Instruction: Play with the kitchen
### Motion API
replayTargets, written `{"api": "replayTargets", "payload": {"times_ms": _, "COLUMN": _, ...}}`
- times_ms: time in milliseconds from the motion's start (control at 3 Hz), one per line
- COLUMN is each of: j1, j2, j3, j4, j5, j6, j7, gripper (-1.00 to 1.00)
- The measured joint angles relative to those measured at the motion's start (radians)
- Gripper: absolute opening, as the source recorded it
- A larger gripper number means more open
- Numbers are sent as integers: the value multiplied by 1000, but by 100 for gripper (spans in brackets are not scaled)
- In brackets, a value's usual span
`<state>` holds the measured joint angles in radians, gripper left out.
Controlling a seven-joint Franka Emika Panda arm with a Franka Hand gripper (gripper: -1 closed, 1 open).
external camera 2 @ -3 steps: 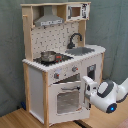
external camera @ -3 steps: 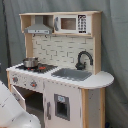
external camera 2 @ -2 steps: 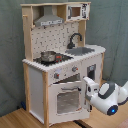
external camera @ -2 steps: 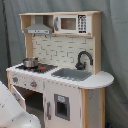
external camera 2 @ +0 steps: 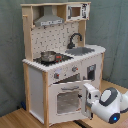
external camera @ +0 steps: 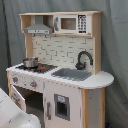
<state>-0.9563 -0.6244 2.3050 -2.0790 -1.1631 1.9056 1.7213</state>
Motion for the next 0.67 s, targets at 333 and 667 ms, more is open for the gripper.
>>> {"api": "replayTargets", "payload": {"times_ms": 333, "j1": 0, "j2": -1, "j3": 10, "j4": 18, "j5": 19, "j6": -13, "j7": -49, "gripper": -100}}
{"api": "replayTargets", "payload": {"times_ms": 667, "j1": 0, "j2": -1, "j3": 10, "j4": 17, "j5": 20, "j6": -14, "j7": -51, "gripper": 100}}
